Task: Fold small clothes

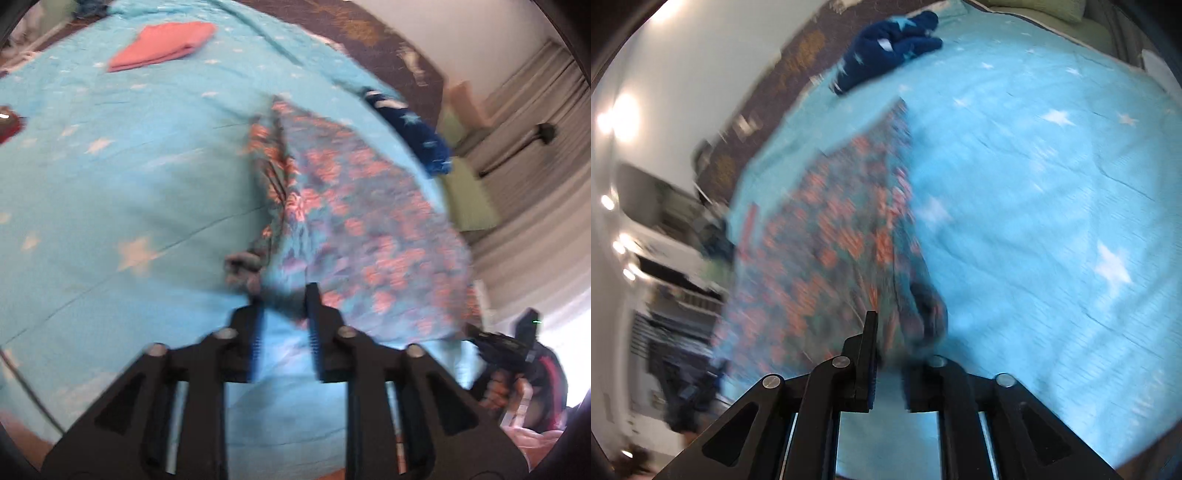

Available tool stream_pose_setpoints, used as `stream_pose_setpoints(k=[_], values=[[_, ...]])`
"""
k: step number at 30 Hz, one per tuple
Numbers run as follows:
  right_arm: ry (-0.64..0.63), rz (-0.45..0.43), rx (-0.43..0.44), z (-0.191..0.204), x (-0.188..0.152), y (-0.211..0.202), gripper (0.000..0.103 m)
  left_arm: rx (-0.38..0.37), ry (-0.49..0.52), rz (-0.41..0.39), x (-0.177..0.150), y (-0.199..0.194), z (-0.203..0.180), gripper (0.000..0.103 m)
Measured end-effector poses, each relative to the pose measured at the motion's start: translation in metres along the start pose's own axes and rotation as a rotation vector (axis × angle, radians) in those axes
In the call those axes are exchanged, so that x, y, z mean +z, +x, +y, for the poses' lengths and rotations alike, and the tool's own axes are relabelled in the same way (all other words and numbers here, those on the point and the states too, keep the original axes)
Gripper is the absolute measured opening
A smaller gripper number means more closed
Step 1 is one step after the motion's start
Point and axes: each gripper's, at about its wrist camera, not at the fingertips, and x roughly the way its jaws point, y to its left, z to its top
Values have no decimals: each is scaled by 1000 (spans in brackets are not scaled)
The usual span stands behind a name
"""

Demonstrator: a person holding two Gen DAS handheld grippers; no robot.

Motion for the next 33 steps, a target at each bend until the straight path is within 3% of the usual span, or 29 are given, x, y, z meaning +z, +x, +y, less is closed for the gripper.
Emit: stream_pose_setpoints(k=[1,3,4,6,9,13,14,16,17,22,23,24,25,27,29,30,32,33], values=[[-3,15,-33,-3,-1,0,23,54,-9,-8,-3,-2,5,42],[13,15,-35,-9,0,-9,27,94,-16,-58,1,-13,10,44],[19,5,-52,-11,3,-16,34,110,-2,-101,4,-22,9,44],[14,-79,-86,-12,15,-34,44,119,35,-187,12,-36,3,47],[-20,-163,-106,-8,38,-46,48,90,76,-268,38,-38,-11,53],[-6,-181,-87,1,64,-33,50,83,91,-151,51,-3,-22,53],[2,-174,-68,3,65,-29,50,84,99,-108,48,5,-22,51],[-12,-149,-30,7,65,-21,50,75,126,-59,36,17,-20,14],[-31,-140,-27,10,63,-17,50,79,130,-58,31,16,-19,8],[-15,-116,-85,6,58,-2,51,83,103,-133,20,-20,-9,1],[6,-110,-80,3,59,0,51,109,116,-137,19,-25,-7,0],[23,-108,-71,0,60,1,51,195,143,-152,18,-29,-1,0],[24,-109,-66,-1,60,1,51,215,140,-144,19,-26,3,0],[12,-111,-69,-1,59,4,51,202,60,-111,18,-20,25,0],[10,-105,-83,-2,58,6,51,150,32,-137,19,-25,28,0],[13,-103,-92,-3,58,6,51,127,41,-156,22,-28,24,2],[10,-107,-99,-3,61,5,51,57,78,-182,28,-34,11,27],[0,-113,-106,-2,63,4,51,9,101,-191,33,-34,0,54]])
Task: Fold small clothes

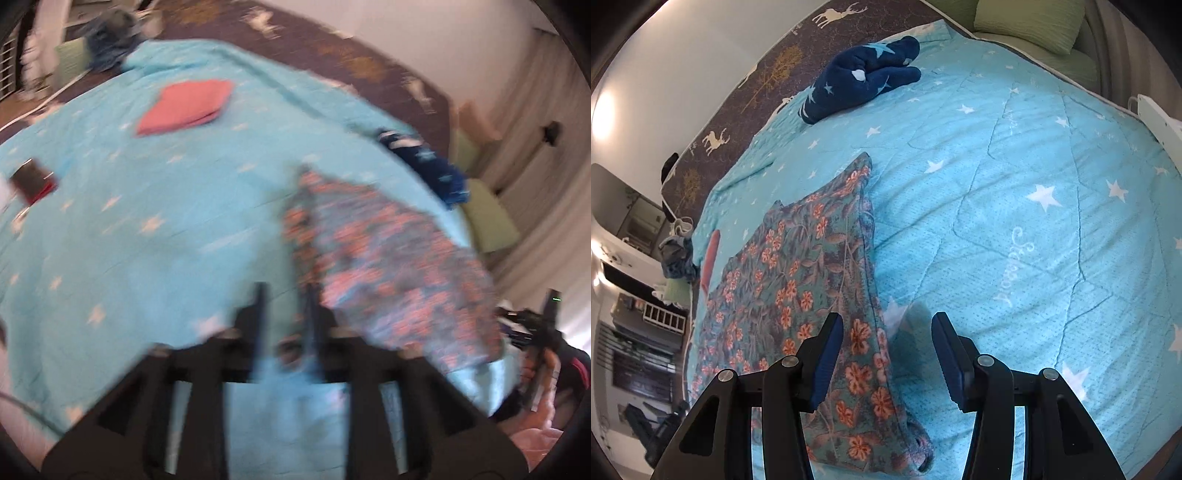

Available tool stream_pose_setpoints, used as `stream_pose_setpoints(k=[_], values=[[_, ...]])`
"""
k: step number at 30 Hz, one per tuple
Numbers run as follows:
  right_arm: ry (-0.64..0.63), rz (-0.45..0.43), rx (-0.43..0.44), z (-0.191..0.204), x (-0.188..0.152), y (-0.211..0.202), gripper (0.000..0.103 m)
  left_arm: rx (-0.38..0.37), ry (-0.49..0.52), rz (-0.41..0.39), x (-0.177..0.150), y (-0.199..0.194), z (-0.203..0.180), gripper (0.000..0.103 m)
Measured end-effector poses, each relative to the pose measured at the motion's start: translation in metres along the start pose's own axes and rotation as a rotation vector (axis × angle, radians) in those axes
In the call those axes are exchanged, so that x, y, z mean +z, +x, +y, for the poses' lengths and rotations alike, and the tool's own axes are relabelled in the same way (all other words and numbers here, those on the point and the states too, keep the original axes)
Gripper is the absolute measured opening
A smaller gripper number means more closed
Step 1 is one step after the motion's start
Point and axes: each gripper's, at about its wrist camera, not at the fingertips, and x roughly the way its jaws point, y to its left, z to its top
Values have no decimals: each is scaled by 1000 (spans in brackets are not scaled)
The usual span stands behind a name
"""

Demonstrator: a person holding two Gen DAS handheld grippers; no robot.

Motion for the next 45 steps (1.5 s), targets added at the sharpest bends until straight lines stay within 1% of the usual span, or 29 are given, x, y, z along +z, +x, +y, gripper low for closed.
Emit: stream_pose_setpoints(k=[1,2,3,5,6,7,9,11,13,14,15,16,17,18,19,20,21,22,24,26,29,32,35,36,37,38,39,41,45], values=[[-7,-4,-5,1,3,0,51,-18,10,0,0,-1,-4,68],[-15,-10,-12,2,5,-1,51,-20,43,24,1,8,-14,68],[-20,-17,-17,3,7,-2,51,8,73,62,1,18,-20,66],[-22,-26,-9,5,8,-4,52,66,98,130,-6,36,-22,34],[-25,-28,0,5,7,-4,52,69,84,185,-12,47,-16,5],[-28,-28,1,4,6,-4,54,68,59,210,-18,51,-9,5],[-26,-25,-18,1,6,-3,54,66,38,180,-28,45,-1,5],[-14,-22,-34,-4,9,-1,54,65,23,178,-31,36,5,5],[-9,-18,-38,-7,14,0,55,88,22,174,-31,31,10,4],[-14,-18,-39,-8,16,1,55,126,27,163,-29,30,11,4],[-25,-21,-45,-7,20,2,55,129,28,147,-23,26,12,4],[-36,-25,-49,-6,23,3,55,94,23,124,-16,21,10,4],[-49,-30,-53,-4,27,4,55,57,24,89,-6,17,6,7],[-63,-34,-56,-3,33,6,55,38,33,55,4,15,-1,29],[-73,-36,-57,-1,39,8,55,27,51,7,17,12,-10,64],[-81,-37,-52,0,45,10,55,33,69,-34,28,13,-18,76],[-94,-37,-31,2,53,13,55,35,98,-67,40,18,-27,81],[-100,-34,-16,4,59,16,56,29,123,-74,47,24,-31,81],[-113,-32,16,9,74,25,58,11,156,-28,71,59,-39,81],[-120,-19,51,12,86,35,61,28,135,27,83,89,-36,81],[-96,37,80,14,107,58,62,66,87,123,97,143,-22,81],[-88,88,86,17,122,83,62,54,7,168,102,168,-6,75],[-99,122,128,23,128,98,62,17,-32,156,107,179,-3,70],[-108,125,147,26,130,101,57,6,-31,154,109,180,-4,63],[-120,125,165,29,131,104,37,-7,-33,153,111,182,-5,43],[-140,130,169,33,132,108,22,-27,-35,159,114,184,-5,23],[-150,131,159,35,132,110,4,-43,-43,172,115,186,-5,6],[-160,76,157,42,133,103,3,-69,-57,122,116,174,-10,3],[-212,-67,275,62,135,55,3,-112,-19,-26,123,125,-24,3]])
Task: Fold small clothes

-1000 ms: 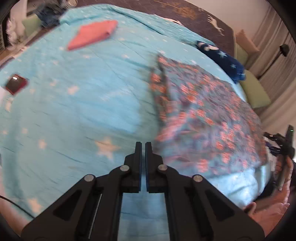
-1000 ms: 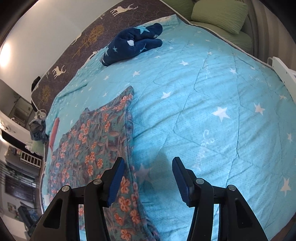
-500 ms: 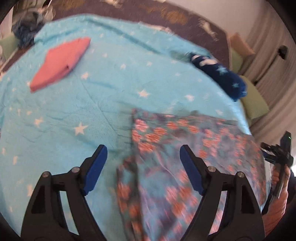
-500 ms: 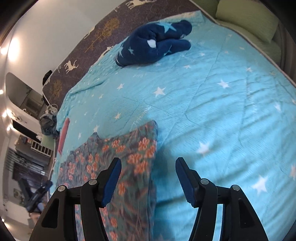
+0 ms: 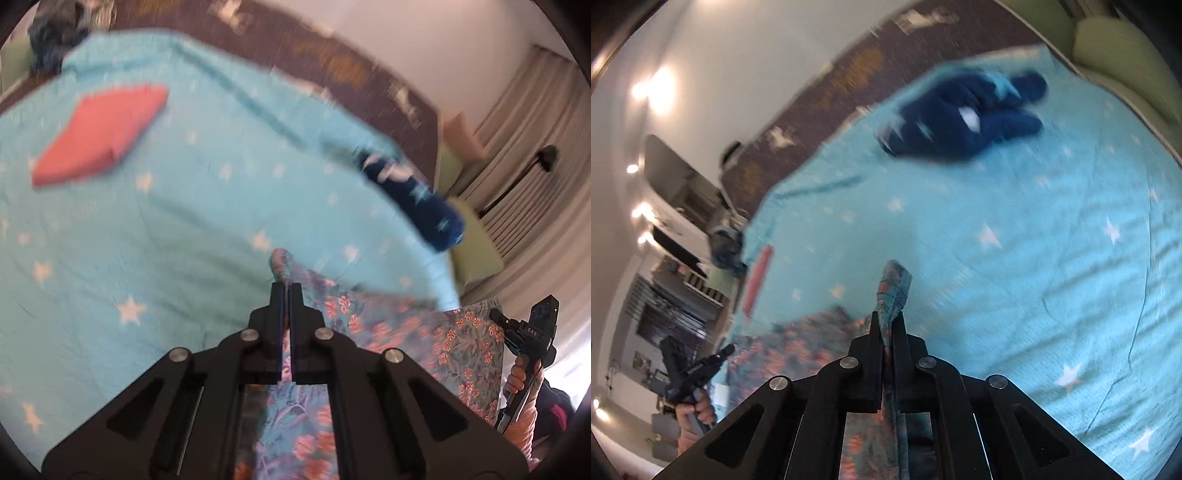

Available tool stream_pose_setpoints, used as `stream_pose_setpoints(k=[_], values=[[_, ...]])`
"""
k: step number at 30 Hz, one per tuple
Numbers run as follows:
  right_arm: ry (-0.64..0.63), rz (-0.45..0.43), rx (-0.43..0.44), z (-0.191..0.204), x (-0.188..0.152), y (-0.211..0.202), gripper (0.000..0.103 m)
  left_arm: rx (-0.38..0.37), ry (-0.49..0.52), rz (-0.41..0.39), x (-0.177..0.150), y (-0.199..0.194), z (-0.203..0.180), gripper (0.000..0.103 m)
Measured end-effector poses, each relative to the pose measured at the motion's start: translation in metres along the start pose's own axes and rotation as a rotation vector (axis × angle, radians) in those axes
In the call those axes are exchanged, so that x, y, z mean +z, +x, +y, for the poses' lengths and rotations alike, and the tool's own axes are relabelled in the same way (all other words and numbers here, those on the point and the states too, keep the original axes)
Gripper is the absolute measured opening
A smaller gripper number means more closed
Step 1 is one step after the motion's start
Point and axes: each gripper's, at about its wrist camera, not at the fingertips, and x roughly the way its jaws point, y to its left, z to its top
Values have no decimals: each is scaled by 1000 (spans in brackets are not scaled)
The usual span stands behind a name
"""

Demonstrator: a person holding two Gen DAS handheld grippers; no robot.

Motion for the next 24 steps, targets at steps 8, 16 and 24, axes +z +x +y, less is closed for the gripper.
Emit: stream_pose_setpoints(k=[8,16,24], values=[[-124,3,-80,12,15,28,5,132,59,10,8,24,22,4],[-4,80,-204,-24,-20,17,21,192,20,1,-21,-7,22,44],[-43,17,-225,-8,-68,-65,24,161,129,33,-68,-56,-15,58]])
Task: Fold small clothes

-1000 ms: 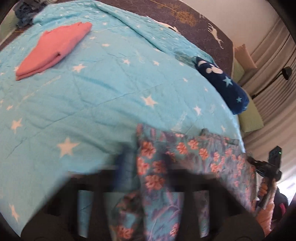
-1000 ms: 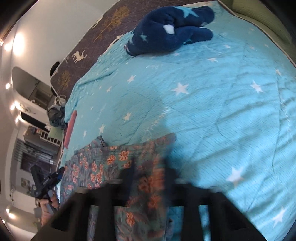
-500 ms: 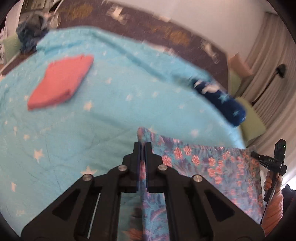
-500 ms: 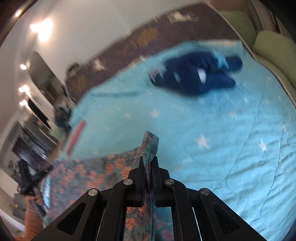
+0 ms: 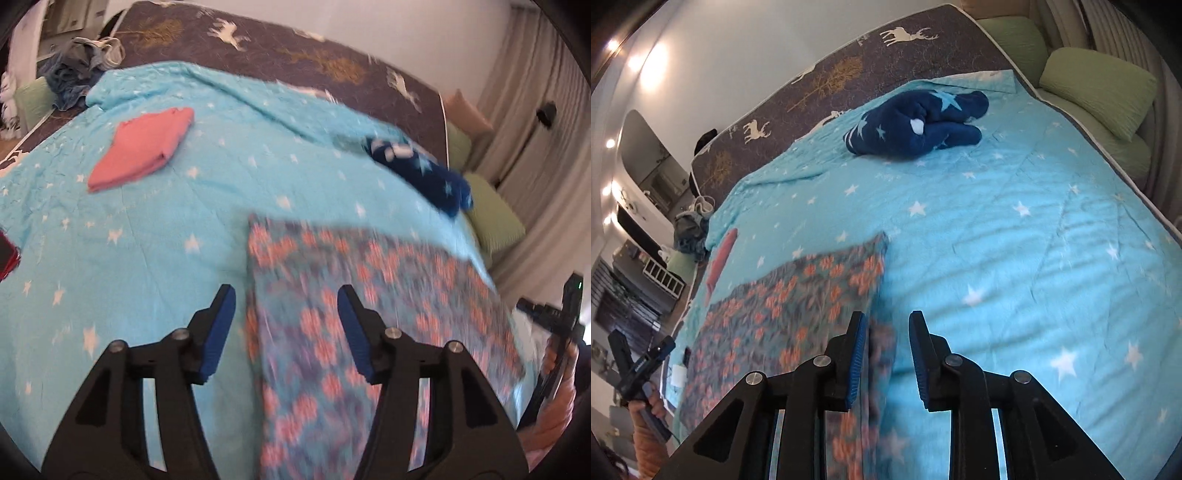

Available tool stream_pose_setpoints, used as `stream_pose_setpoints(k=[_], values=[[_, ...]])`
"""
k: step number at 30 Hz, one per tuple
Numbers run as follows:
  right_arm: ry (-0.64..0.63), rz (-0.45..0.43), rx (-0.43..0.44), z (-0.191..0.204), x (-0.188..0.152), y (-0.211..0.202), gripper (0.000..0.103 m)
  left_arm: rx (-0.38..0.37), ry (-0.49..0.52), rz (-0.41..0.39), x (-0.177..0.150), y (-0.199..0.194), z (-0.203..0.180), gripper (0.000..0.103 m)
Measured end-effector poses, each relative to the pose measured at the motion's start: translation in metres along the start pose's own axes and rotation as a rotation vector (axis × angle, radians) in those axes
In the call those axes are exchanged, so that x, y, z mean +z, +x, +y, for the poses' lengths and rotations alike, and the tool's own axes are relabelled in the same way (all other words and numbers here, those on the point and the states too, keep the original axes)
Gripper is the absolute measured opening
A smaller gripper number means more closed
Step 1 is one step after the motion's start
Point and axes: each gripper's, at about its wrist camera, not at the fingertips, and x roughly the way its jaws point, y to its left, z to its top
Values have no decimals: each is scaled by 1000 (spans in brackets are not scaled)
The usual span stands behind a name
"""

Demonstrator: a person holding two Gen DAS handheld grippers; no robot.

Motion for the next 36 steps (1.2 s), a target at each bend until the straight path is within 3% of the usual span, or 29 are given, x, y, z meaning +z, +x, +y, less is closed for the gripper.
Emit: stream_pose_setpoints(k=[3,7,9,11,13,15,17,20,23,25,27,28,30,32,33,34,35,36], values=[[3,23,12,4,-21,-2,25,-1,-6,40,-20,-8,-10,58],[-65,32,122,33,-52,-12,25,-157,-71,0,-37,-34,-21,58],[-133,62,177,51,-64,-11,25,-180,-37,19,-45,-36,-30,58],[-165,107,182,57,-76,-5,25,-144,13,71,-57,-25,-36,59],[-133,183,77,46,-91,10,20,-94,37,139,-75,-6,-35,59],[-54,164,104,25,-104,11,10,-88,54,116,-90,0,-31,58],[42,164,168,11,-111,3,10,-71,93,87,-94,-7,-37,59],[30,161,134,10,-112,-10,10,-71,112,109,-87,-11,-41,63],[-29,118,66,22,-106,-25,15,-62,88,96,-79,-23,-36,63],[-56,52,39,23,-101,-38,29,-41,57,54,-76,-35,-27,70],[-39,32,29,16,-98,-42,45,0,14,21,-76,-43,-12,78],[-29,33,22,13,-97,-41,48,20,-5,15,-75,-43,-5,78],[-14,48,16,7,-97,-35,48,80,-66,25,-78,-40,11,78],[15,68,23,2,-99,-27,46,59,-121,45,-84,-37,21,77],[27,80,31,1,-102,-24,25,29,-146,59,-87,-36,25,71],[25,87,29,2,-102,-22,5,11,-154,63,-89,-35,26,49],[22,85,24,3,-102,-22,4,-15,-164,77,-90,-33,26,33],[14,71,30,7,-102,-24,3,-46,-180,102,-90,-31,28,5]])
